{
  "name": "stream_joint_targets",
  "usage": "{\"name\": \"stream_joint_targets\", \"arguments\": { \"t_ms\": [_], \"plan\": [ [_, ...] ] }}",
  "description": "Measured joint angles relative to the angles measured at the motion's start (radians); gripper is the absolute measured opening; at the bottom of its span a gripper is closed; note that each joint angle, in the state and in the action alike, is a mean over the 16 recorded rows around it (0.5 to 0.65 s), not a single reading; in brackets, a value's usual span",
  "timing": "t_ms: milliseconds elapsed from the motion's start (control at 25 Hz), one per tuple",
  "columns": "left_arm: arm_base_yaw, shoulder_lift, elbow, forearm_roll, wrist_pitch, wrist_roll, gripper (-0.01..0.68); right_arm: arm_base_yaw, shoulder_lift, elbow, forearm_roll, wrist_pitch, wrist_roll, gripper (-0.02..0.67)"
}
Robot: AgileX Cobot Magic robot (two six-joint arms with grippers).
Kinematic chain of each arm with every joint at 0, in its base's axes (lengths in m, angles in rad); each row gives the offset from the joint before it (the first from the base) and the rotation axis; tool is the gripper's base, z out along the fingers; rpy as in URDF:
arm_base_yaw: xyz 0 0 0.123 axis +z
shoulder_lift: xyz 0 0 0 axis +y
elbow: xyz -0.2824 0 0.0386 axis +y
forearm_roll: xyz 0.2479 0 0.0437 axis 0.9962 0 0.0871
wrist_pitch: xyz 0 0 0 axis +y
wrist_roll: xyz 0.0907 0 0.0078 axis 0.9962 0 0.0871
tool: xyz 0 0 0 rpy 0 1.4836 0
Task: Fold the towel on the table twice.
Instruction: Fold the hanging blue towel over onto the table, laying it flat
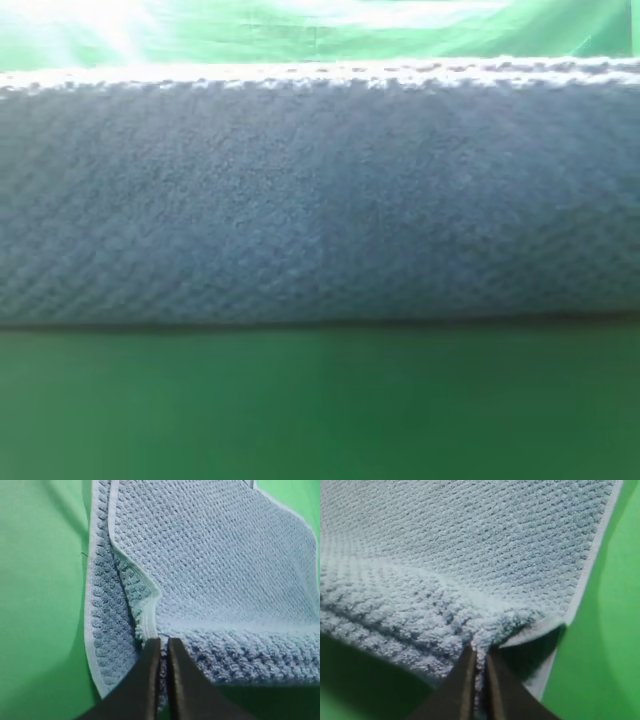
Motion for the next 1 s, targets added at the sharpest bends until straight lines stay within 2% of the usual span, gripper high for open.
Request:
{"name": "stream_joint_targets", "arguments": {
  "t_ms": [240,520,1000],
  "plan": [
    [0.000,0.088,-0.048,-0.196,-0.059,0.179,0.000,0.000,0.107,-0.071,-0.001,-0.080,0.001,0.000],
    [0.000,0.256,-0.174,-0.386,-0.096,0.402,0.000,-0.001,0.241,-0.162,-0.007,-0.173,-0.005,0.000],
    [0.000,0.627,-0.464,-0.472,-0.109,0.544,0.000,-0.034,0.505,-0.338,-0.010,-0.292,-0.064,0.000]
  ]
}}
